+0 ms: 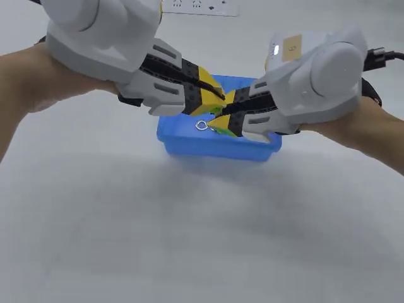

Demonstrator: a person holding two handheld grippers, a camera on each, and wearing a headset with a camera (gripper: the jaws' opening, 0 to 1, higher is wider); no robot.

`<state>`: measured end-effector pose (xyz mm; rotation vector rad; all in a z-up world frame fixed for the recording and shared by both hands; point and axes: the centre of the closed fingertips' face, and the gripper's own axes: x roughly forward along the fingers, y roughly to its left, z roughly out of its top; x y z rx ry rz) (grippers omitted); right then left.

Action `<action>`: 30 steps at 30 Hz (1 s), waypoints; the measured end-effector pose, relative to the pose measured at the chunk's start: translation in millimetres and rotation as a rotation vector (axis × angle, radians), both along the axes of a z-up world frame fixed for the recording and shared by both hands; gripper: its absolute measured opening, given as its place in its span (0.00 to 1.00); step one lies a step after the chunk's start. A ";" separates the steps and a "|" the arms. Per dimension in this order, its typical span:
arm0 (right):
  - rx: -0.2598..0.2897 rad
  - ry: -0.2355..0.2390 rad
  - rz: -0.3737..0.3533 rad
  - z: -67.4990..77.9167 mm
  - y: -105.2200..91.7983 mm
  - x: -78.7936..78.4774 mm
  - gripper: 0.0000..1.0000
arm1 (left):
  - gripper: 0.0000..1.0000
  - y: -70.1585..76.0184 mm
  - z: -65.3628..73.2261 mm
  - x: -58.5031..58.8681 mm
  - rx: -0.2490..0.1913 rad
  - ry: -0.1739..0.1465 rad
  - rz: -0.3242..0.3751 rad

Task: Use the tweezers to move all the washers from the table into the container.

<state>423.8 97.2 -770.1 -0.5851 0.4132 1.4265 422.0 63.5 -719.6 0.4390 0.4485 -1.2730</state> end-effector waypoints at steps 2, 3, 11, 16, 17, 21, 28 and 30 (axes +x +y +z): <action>0.000 0.002 -0.001 -0.6 -0.3 0.2 0.10 | 0.07 0.0 -0.5 0.5 -0.001 0.001 0.002; 0.001 0.003 -0.002 -0.4 -0.3 0.4 0.10 | 0.07 -0.1 -0.7 0.6 -0.008 0.006 0.007; 0.006 0.002 -0.008 3.0 -1.9 1.2 0.11 | 0.07 0.4 3.0 0.4 -0.014 0.000 0.016; 0.007 -0.010 -0.002 7.4 -2.8 0.3 0.11 | 0.07 -0.6 8.1 -1.9 -0.003 -0.019 0.007; 0.011 -0.009 -0.001 9.7 -3.4 -0.1 0.11 | 0.07 -0.8 9.4 -2.6 -0.004 -0.019 0.006; 0.022 -0.017 -0.001 17.7 -5.8 -1.5 0.12 | 0.07 -1.7 16.0 -4.1 -0.004 -0.037 -0.003; 0.047 -0.016 0.046 33.6 -11.0 -19.7 0.11 | 0.06 -6.0 33.3 -21.1 -0.005 -0.048 -0.052; 0.050 -0.019 0.051 36.5 -12.5 -22.9 0.11 | 0.06 -7.4 39.0 -28.3 -0.005 -0.057 -0.062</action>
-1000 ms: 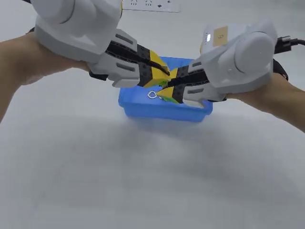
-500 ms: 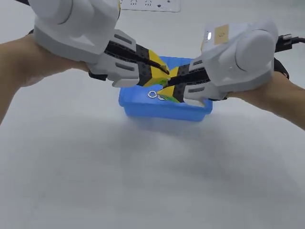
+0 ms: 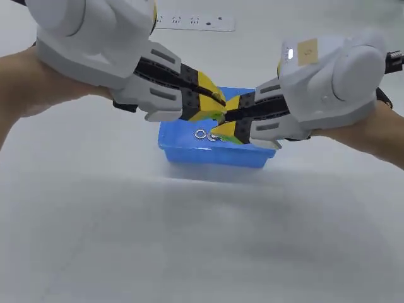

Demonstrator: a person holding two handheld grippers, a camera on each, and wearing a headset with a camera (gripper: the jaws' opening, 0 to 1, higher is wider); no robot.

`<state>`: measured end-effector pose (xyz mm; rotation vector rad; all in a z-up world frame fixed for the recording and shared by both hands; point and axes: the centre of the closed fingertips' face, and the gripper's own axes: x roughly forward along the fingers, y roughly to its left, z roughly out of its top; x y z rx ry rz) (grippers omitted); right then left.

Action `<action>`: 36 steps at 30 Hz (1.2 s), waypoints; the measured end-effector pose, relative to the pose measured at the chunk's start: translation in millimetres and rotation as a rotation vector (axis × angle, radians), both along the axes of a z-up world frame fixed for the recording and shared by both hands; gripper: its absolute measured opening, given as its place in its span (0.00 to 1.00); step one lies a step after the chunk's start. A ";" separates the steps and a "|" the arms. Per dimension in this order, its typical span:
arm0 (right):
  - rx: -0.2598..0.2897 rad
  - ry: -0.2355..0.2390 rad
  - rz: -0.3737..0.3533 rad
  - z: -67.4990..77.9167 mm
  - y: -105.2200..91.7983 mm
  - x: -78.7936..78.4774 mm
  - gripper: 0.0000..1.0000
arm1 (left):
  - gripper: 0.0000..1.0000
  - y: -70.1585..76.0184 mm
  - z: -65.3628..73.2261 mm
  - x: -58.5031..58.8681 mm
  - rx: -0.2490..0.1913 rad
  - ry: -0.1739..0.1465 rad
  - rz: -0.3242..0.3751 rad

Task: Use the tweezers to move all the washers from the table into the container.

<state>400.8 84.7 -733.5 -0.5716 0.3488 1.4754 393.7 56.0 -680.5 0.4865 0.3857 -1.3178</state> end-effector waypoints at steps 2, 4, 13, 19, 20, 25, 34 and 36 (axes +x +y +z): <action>0.008 0.000 0.011 6.7 -3.1 -6.6 0.11 | 0.06 -0.9 5.8 -6.6 -0.006 -0.002 -0.005; 0.014 -0.001 0.023 11.9 -5.7 -12.5 0.11 | 0.06 -1.9 11.3 -13.0 -0.011 -0.008 -0.007; -0.003 -0.008 0.064 22.4 -17.7 -40.4 0.11 | 0.06 -7.1 23.9 -40.6 -0.011 -0.021 -0.019; -0.042 -0.018 0.080 23.6 -24.2 -56.0 0.08 | 0.06 -6.9 22.3 -57.3 -0.021 -0.008 -0.006; -0.048 -0.017 0.080 23.3 -24.8 -57.9 0.08 | 0.06 -8.0 20.9 -61.2 -0.016 -0.006 -0.001; -0.075 -0.016 0.094 20.0 -25.3 -70.3 0.08 | 0.06 -6.5 15.8 -72.8 -0.018 0.013 0.016; -0.122 -0.006 0.099 7.3 -24.0 -80.1 0.08 | 0.06 7.5 -8.3 -78.8 0.021 0.043 0.038; -0.135 0.003 0.098 1.7 -24.0 -80.6 0.08 | 0.06 8.6 -14.7 -77.8 0.027 0.054 0.040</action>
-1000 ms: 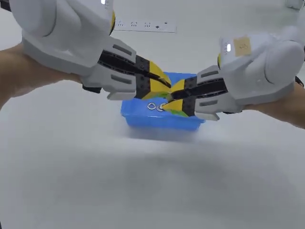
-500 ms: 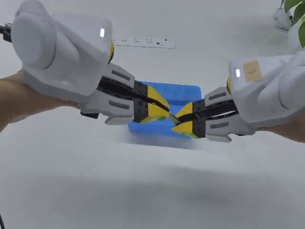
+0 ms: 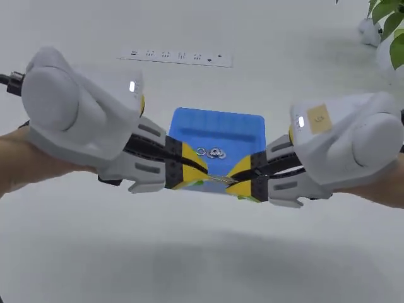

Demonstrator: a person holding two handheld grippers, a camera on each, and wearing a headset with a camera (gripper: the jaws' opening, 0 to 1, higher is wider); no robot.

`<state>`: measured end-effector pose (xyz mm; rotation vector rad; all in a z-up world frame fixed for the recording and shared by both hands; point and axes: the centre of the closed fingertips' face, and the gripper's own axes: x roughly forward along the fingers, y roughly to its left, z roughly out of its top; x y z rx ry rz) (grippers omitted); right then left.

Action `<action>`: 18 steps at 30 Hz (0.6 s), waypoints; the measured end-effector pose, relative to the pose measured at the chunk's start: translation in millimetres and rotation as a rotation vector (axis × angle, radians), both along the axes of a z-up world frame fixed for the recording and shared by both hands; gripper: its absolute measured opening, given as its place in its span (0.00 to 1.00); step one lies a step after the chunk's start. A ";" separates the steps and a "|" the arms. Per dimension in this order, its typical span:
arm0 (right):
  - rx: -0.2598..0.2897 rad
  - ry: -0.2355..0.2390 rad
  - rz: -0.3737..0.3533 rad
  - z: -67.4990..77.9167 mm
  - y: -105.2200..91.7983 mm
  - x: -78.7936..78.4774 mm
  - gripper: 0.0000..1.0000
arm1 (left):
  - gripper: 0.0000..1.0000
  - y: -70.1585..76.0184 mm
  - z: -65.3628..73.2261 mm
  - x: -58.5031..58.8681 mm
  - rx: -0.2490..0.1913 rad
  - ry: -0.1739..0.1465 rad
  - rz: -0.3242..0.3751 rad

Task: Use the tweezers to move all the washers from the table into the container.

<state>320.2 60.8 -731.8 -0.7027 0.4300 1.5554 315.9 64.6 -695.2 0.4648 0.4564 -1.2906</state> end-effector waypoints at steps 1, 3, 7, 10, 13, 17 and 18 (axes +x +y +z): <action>-0.009 -0.001 -0.006 -4.3 0.0 1.3 0.08 | 0.06 1.2 -5.6 1.5 0.005 0.010 0.006; -0.029 -0.002 -0.013 -12.5 0.6 2.6 0.08 | 0.06 2.6 -12.5 3.1 0.013 0.019 0.010; -0.057 0.010 -0.041 -26.1 1.5 5.9 0.08 | 0.06 7.2 -29.2 8.4 0.017 0.053 0.030; -0.080 0.015 -0.050 -37.3 1.7 7.4 0.08 | 0.04 8.7 -39.8 13.0 0.021 0.060 0.046; -0.101 0.038 -0.066 -50.3 0.4 7.7 0.08 | 0.04 11.0 -54.9 7.0 0.048 0.087 0.043; -0.144 0.033 -0.056 -64.3 -3.3 7.9 0.08 | 0.04 11.4 -70.9 4.2 0.046 0.116 0.062; -0.149 0.037 -0.055 -66.8 -3.7 8.1 0.08 | 0.04 11.8 -74.4 4.0 0.045 0.133 0.070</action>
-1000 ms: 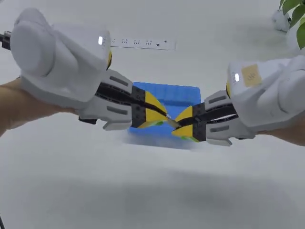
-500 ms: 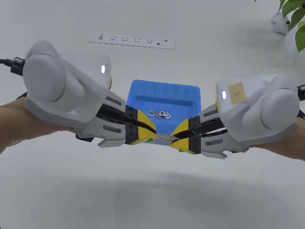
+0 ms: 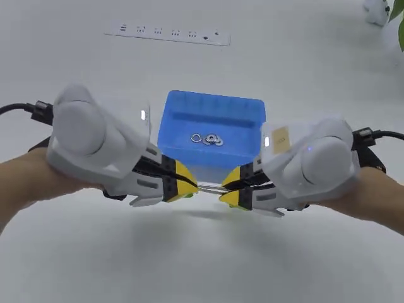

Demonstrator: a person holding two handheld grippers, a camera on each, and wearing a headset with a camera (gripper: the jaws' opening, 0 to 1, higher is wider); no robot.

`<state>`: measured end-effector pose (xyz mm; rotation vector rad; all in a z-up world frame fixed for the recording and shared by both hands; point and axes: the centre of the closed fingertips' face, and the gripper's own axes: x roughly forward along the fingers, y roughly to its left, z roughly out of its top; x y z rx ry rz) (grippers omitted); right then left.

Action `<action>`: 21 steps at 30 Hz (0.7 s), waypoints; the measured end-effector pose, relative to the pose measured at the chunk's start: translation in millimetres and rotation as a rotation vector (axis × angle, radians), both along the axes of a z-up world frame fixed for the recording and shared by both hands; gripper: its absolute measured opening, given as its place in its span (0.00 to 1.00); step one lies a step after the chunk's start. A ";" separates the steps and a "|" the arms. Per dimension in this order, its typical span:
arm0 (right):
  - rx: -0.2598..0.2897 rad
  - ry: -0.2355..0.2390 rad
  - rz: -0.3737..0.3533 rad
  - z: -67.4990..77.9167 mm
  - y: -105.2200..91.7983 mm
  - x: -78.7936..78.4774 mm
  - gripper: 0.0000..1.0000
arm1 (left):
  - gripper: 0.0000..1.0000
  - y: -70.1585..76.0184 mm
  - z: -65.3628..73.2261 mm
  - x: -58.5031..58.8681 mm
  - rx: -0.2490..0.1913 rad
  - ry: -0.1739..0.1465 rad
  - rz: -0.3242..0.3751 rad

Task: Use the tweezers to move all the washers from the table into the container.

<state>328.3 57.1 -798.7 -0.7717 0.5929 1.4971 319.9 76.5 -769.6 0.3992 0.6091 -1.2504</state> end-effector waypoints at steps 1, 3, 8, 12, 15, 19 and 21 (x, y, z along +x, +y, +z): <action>-0.003 0.004 0.001 -2.3 -0.2 0.8 0.08 | 0.04 0.5 -3.4 -0.5 0.001 0.000 0.000; -0.001 0.014 -0.003 -4.1 0.2 1.6 0.08 | 0.04 1.5 -8.5 0.6 0.003 0.012 0.013; -0.004 0.030 -0.005 -9.4 2.6 4.1 0.08 | 0.04 2.0 -16.5 7.0 0.007 0.024 0.044; -0.027 0.028 0.007 -16.5 1.4 3.5 0.09 | 0.04 -2.1 -16.0 7.3 -0.016 0.050 0.054; -0.044 0.038 0.008 -21.2 -1.2 0.5 0.10 | 0.04 -1.0 -22.8 7.9 0.016 0.053 0.055; -0.031 0.020 0.011 -17.9 -1.8 0.6 0.11 | 0.04 -2.0 -25.1 5.8 0.024 0.061 0.054; -0.029 0.017 0.007 -17.6 -2.3 1.2 0.11 | 0.05 -2.2 -26.1 4.3 0.029 0.064 0.050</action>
